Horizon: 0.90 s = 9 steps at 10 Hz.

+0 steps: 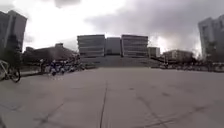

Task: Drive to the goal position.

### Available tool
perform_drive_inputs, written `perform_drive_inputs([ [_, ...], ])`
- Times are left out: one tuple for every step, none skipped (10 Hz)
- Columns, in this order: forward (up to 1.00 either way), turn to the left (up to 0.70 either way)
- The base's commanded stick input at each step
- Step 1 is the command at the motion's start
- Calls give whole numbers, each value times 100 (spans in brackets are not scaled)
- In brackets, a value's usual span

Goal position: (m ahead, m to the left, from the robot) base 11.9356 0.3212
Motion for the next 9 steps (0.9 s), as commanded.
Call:
perform_drive_inputs([
  [100, 0],
  [100, 0],
  [100, 0],
  [100, 0],
  [100, 0],
  [100, 0],
  [100, 0],
  [100, 0],
  [100, 0],
])
